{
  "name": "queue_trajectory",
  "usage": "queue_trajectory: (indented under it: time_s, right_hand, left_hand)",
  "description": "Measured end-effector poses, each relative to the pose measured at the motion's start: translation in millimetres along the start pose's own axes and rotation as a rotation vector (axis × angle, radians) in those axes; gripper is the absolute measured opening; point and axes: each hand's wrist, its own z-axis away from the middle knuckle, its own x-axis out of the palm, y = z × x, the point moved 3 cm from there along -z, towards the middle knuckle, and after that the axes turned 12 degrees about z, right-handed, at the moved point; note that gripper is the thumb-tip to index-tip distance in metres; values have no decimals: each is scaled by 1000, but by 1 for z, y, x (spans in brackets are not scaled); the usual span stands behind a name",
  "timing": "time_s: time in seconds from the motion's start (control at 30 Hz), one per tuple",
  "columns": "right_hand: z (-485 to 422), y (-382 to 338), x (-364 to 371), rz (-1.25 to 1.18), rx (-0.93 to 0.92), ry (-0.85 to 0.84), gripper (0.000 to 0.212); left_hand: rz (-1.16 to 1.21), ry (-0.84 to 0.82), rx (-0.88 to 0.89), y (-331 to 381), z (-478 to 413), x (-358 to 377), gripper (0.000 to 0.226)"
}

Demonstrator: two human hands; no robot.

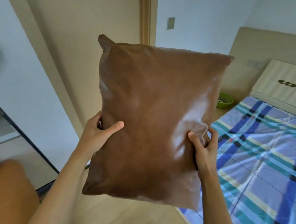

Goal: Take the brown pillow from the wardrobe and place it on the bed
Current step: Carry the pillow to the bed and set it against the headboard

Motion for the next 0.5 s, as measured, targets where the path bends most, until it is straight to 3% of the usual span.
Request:
queue_trajectory:
  time_s: [0.23,0.4,0.5]
  right_hand:
    - [-112,14,78,-14,27,18,86]
    - [-196,40,126,-10,67,169,86]
    - [-233,50,151,-21,100,303,80]
  left_hand:
    - [-10,-35,5,-33,-151,11,45]
    - [18,-184,16,-67,-289,36,73]
    - [6,-330,6,-79,-370,61,64]
